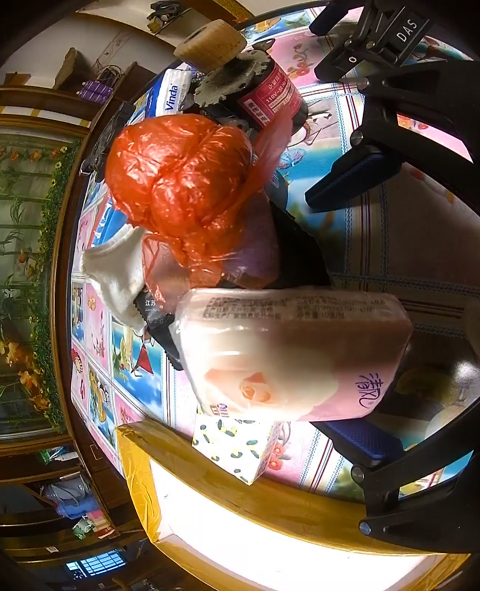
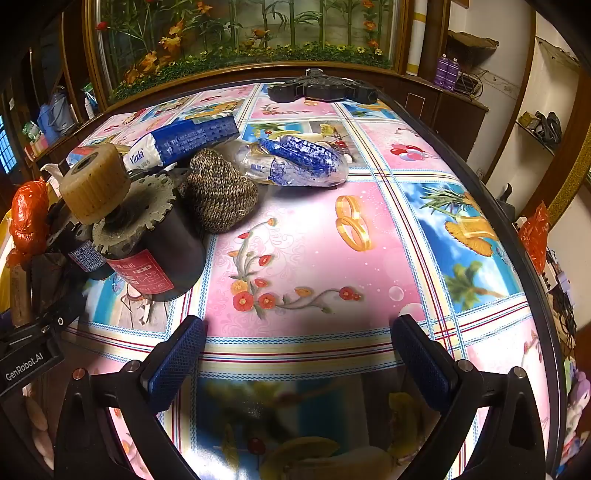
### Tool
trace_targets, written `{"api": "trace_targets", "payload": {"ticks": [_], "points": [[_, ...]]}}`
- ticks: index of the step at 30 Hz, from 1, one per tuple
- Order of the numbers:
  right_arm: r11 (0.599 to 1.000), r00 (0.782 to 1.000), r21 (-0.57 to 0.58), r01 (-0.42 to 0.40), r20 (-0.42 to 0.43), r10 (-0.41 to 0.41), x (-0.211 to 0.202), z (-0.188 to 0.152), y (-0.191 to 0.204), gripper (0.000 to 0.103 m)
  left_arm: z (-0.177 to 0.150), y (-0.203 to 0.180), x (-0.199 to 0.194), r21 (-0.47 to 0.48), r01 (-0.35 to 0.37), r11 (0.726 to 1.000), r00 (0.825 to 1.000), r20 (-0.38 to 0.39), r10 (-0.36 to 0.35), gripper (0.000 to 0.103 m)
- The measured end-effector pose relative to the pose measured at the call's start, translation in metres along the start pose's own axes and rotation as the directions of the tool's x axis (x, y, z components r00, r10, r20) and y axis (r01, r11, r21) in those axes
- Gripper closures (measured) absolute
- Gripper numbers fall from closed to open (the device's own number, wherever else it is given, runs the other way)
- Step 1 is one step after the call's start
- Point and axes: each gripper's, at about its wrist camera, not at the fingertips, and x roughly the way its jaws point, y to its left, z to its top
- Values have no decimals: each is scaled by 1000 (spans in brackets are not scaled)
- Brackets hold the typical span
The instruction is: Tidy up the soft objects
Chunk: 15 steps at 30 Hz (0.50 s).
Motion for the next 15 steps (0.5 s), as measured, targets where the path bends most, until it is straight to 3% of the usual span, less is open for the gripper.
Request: {"api": "trace_targets", "payload": {"ticks": [15], "points": [[1000,1000,1,-1,-1,1,0,0,0,1,2,-1,0,2,-4,1000,1000,-1,4,0]]}}
